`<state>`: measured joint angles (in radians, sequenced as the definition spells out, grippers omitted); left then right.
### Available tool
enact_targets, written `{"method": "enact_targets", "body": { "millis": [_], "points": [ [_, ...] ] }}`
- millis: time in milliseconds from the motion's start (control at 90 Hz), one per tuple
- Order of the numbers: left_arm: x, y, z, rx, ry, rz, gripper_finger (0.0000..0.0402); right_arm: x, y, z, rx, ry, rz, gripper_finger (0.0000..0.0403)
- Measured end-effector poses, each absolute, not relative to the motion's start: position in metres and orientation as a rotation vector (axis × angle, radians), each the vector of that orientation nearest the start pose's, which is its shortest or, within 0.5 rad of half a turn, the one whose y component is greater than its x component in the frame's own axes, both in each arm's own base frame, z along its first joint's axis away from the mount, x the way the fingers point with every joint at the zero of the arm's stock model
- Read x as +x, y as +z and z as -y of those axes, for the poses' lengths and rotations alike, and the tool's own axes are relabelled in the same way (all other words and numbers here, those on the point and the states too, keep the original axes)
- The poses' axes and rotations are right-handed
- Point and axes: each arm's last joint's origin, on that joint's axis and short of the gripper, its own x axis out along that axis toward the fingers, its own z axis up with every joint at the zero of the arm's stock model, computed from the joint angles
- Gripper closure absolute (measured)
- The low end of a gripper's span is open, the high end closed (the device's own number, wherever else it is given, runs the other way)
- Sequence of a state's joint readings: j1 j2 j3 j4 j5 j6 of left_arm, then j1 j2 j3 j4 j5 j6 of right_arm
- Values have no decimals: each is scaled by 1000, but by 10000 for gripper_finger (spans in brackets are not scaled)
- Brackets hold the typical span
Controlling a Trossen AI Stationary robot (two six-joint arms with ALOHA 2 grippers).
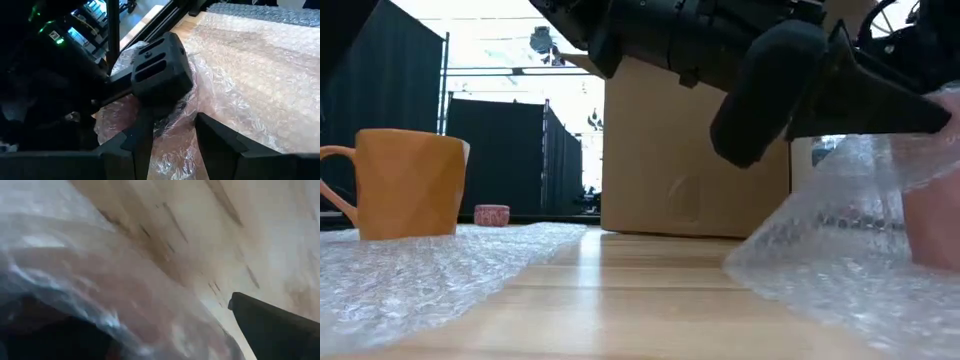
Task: Wrap mug
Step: Wrap the pink mug in the bubble wrap
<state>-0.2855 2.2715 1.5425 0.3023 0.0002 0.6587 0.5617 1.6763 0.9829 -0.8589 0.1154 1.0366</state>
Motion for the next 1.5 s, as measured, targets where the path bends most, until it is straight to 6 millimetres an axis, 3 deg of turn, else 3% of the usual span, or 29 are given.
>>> {"method": "enact_targets", "body": {
  "millis": [144, 344, 678, 722, 889, 967, 1222, 1500],
  "points": [
    [481, 147, 141, 705, -410, -318, 270, 236, 158, -145, 330, -412, -1450, 90],
    [480, 147, 141, 703, -412, -318, 270, 237, 158, -142, 339, -415, -1466, 243],
    [481, 147, 141, 682, -408, -323, 270, 238, 159, -141, 360, -399, -1471, 236],
    [481, 147, 141, 682, -407, -323, 270, 238, 162, -141, 367, -392, -1470, 210],
    [480, 146, 140, 682, -406, -327, 270, 237, 178, -140, 385, -373, -1451, 51],
    [480, 146, 141, 683, -404, -328, 270, 238, 189, -141, 410, -353, -1420, 17],
    [481, 146, 140, 683, -404, -328, 270, 232, 222, -137, 397, -310, -1406, 55],
    [481, 146, 140, 683, -404, -328, 270, 222, 255, -129, 334, -333, -1420, 58]
  ]
}}
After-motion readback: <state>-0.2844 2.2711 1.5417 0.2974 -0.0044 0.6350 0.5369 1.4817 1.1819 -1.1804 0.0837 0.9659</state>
